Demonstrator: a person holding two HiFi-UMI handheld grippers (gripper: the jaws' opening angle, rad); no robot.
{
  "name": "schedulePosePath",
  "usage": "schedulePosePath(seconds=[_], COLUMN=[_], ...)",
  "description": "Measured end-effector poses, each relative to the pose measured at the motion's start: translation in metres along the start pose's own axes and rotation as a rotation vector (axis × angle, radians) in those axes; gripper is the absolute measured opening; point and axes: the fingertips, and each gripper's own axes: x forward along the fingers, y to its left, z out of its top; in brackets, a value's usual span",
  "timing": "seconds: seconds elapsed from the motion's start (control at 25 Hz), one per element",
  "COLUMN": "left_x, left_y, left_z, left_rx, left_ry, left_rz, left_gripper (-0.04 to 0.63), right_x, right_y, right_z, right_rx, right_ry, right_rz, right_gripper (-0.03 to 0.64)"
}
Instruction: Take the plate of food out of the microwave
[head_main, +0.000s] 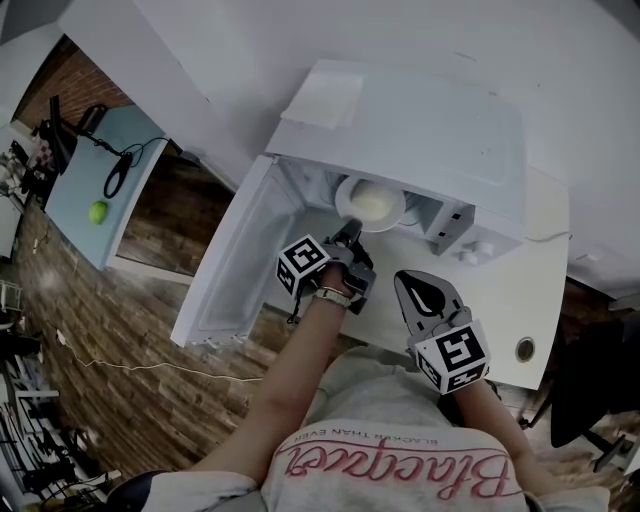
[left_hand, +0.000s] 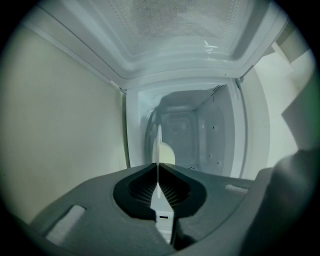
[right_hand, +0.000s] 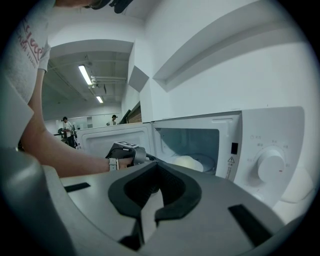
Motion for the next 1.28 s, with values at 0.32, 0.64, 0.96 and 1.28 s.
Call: schedulePosePath(seconds=[0.32, 0.64, 0.96, 1.28], left_x=[-0.026, -0.052, -0.081, -0.109], left_y=[-0.001, 0.000, -0.004, -0.006], left_z=[-0.007, -0.019, -0.027, -0.035], left_rx=[-0.003, -0.012, -0.019, -0.034], left_ry=[0.014, 0.028, 0.018, 0.003], left_rz=[-0.036, -0.078, -0.110, -0.135], left_gripper=[0.017, 0.017, 0.017, 0.017], right_x=[-0.005, -0.015, -0.031, -0.048], right_y=[0.020, 0.035, 0.062, 0.083], right_z=[-0.006, -0.012, -0.014, -0.023], right_rx=[-0.015, 0.009, 0.024, 0.045], right_ry=[0.009, 0.005, -0.012, -0.013], right_rz=[0.027, 0.015, 0.018, -0.006], right_gripper=[0.011, 0.009, 0.009, 0.009])
